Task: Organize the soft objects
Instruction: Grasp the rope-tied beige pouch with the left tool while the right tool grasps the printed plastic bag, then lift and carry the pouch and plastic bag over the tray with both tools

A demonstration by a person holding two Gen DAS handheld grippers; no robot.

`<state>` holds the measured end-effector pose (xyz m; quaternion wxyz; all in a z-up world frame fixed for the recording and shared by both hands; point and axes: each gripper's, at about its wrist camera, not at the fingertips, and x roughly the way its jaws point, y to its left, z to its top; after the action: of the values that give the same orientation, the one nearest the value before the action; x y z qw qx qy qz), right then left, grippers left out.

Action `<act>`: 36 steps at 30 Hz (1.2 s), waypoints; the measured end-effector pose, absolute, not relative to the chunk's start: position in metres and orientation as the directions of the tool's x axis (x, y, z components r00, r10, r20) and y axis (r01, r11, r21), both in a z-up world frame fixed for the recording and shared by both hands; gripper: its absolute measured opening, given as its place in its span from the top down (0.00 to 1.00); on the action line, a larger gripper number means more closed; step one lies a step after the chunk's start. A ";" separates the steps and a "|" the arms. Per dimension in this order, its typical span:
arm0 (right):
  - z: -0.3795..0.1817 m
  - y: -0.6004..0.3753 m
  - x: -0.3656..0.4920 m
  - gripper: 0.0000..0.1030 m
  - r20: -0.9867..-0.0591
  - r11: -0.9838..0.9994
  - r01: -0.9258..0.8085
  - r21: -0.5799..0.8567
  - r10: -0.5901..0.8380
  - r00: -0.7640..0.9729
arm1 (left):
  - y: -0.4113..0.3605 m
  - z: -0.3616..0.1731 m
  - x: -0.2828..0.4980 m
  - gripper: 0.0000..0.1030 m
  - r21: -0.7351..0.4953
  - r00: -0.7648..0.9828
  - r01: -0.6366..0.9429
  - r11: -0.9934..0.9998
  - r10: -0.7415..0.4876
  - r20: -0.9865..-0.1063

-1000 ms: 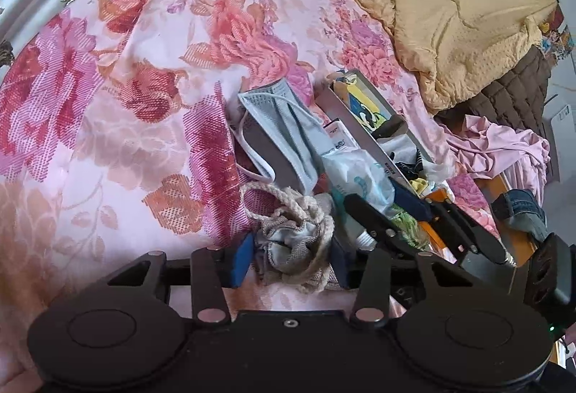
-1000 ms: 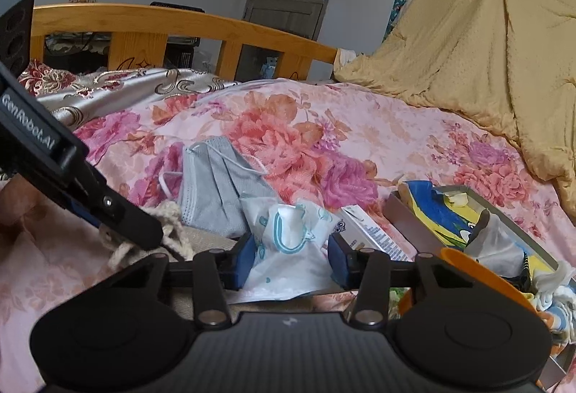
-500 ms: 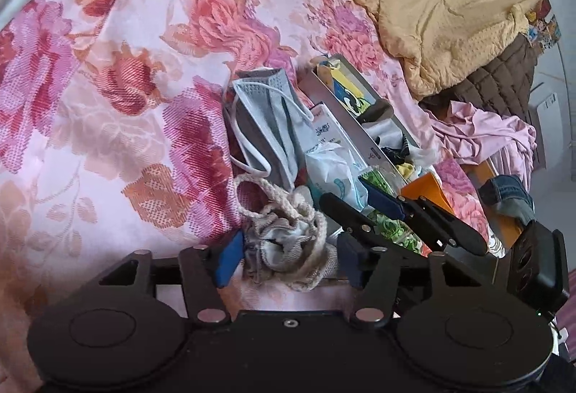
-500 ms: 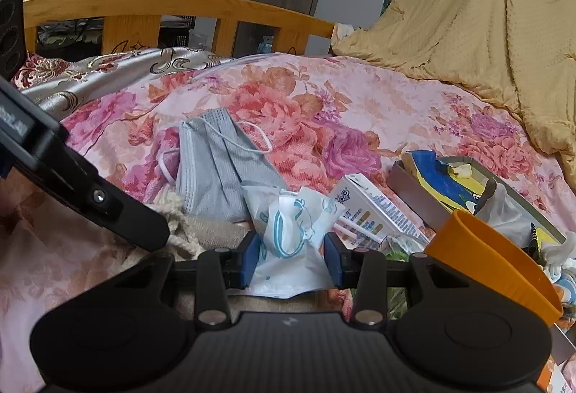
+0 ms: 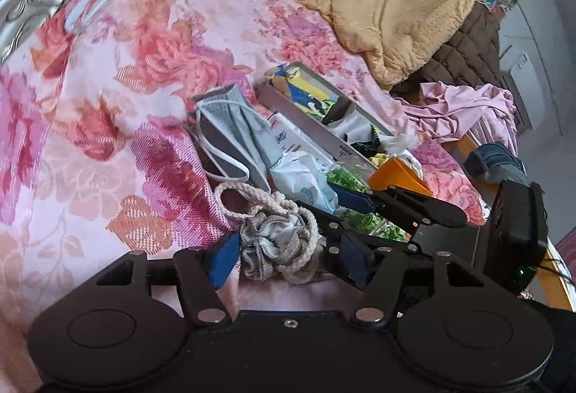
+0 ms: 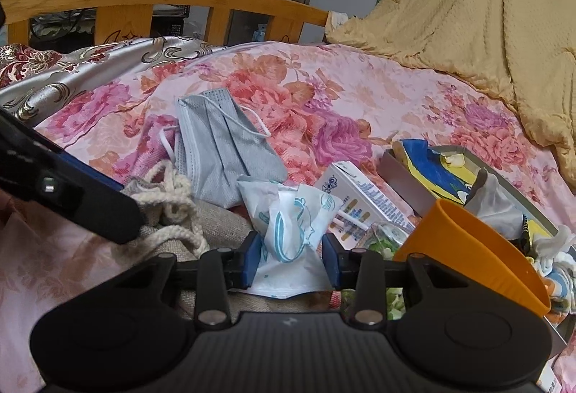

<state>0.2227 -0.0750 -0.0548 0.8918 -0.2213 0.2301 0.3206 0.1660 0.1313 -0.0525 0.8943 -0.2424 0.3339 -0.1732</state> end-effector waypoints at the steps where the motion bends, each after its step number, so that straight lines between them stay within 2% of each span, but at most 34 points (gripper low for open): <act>1: -0.055 -0.076 0.223 0.60 -0.554 0.698 -0.674 -0.244 0.470 0.687 | 0.131 -0.051 0.164 0.39 -0.544 0.716 0.161 0.824 -0.477 -0.509; 5: -0.056 -0.076 0.225 0.61 -0.559 0.696 -0.672 -0.253 0.461 0.689 | 0.128 -0.050 0.161 0.39 -0.559 0.701 0.195 0.806 -0.513 -0.495; 19: -0.060 -0.073 0.220 0.64 -0.557 0.675 -0.675 -0.299 0.451 0.697 | 0.136 -0.086 0.191 0.39 -0.609 0.657 0.105 0.786 -0.515 -0.551; 28: -0.057 -0.072 0.213 0.71 -0.539 0.658 -0.673 -0.337 0.452 0.711 | 0.134 -0.086 0.194 0.56 -0.561 0.667 0.117 0.820 -0.483 -0.567; 36: -0.035 -0.084 0.196 0.72 -0.474 0.666 -0.675 -0.318 0.505 0.721 | 0.128 -0.065 0.175 0.61 -0.496 0.703 0.132 0.858 -0.434 -0.563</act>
<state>0.1956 -0.0838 -0.0352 0.8957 -0.2418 0.1756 0.3293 0.1750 0.1283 -0.0654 0.8974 -0.2148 0.3516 -0.1575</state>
